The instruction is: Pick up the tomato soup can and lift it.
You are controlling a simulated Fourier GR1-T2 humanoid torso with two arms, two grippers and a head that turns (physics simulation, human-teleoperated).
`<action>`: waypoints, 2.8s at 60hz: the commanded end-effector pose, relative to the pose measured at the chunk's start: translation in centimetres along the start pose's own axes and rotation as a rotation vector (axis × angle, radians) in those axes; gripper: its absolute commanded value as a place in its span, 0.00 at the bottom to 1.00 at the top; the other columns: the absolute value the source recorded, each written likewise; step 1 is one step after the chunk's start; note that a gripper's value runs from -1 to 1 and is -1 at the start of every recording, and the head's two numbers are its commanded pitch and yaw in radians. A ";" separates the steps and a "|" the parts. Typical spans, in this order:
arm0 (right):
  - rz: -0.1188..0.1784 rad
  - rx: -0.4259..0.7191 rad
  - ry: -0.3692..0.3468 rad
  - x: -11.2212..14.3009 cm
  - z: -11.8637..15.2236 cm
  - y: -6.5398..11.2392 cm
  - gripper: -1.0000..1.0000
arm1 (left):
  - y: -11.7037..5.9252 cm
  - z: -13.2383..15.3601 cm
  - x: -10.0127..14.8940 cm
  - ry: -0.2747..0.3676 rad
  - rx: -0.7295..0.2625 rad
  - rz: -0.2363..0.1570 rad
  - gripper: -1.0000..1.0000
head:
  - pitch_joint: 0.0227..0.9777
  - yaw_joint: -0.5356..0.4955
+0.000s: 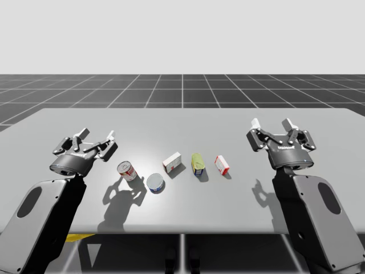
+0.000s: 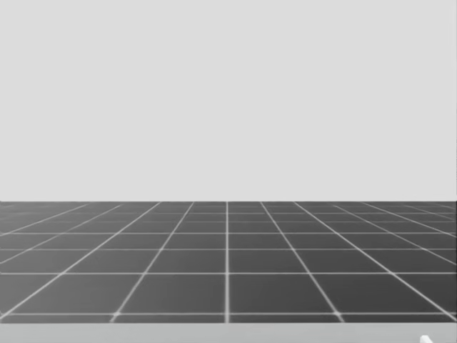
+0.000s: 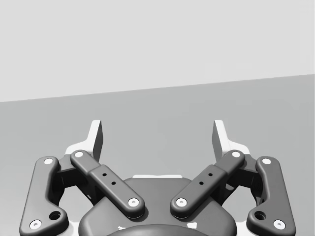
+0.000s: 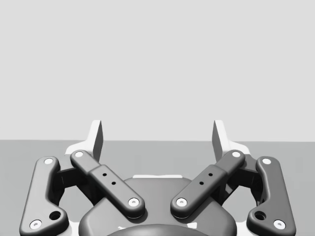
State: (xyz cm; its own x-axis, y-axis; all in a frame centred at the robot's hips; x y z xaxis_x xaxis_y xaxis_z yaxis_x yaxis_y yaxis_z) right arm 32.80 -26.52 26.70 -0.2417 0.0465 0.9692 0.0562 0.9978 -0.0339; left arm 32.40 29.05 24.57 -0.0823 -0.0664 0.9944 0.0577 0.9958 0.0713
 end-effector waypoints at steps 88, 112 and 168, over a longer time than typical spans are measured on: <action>0.054 0.036 0.070 -1.0 -0.3 0.4 0.00 | -0.4 0.2 0.6 0.001 -0.021 0.060 0.00 | 0.79 0.91; 0.059 0.029 0.065 -1.0 -0.3 0.0 0.00 | -2.0 5.0 4.0 -0.009 -0.163 0.128 0.00 | 0.77 0.90; 0.031 0.018 0.067 -1.0 -0.3 -0.7 0.00 | 1.5 10.3 -6.1 0.242 -0.396 0.082 0.00 | 0.79 0.90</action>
State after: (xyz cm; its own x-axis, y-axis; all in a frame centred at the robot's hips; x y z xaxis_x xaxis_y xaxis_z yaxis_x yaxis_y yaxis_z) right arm 33.27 -27.18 25.86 -0.1758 0.0786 0.9813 0.0467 0.9964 -0.0714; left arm 22.06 31.70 20.27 0.1357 -0.0409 0.9899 0.4037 0.9147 -0.0176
